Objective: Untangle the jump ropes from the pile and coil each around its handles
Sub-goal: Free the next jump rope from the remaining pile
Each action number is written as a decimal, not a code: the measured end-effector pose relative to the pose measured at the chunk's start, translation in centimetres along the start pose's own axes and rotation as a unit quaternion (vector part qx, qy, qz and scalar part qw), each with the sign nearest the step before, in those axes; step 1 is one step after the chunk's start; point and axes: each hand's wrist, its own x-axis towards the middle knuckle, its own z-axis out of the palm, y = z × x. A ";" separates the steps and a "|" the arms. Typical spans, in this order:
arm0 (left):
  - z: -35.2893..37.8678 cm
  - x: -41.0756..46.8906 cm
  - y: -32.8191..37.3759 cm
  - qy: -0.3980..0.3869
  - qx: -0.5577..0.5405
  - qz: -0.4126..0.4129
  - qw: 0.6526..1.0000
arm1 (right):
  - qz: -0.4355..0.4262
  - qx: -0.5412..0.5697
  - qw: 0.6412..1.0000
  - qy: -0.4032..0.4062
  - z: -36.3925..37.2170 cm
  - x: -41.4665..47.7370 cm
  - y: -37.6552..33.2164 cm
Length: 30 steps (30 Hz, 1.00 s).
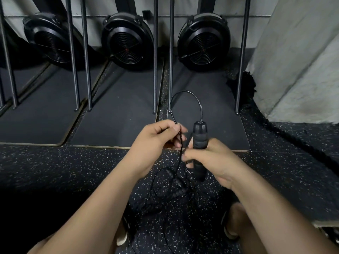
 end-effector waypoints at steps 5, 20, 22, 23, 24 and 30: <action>-0.7 0.2 0.8 0.016 -0.133 0.008 0.991 | -0.022 -0.059 0.998 -0.020 1.6 -0.1 0.2; -0.5 0.8 -2.6 0.040 0.040 -0.185 0.981 | -0.090 0.069 0.990 -0.082 0.2 -1.1 -1.7; 0.7 0.0 -3.2 -0.046 0.091 -0.204 0.974 | -0.090 0.151 0.984 -0.029 -1.1 -0.9 -2.3; 1.3 -0.4 -3.4 -0.073 0.101 -0.212 0.969 | -0.087 0.184 0.979 0.000 -1.7 -0.7 -2.5; 1.9 -0.9 -3.5 -0.093 0.107 -0.215 0.966 | -0.084 0.209 0.974 0.027 -2.4 -0.6 -2.6; 2.8 -1.9 -5.5 -0.104 0.221 -0.161 0.956 | -0.069 0.307 0.943 0.113 -6.0 0.1 -2.4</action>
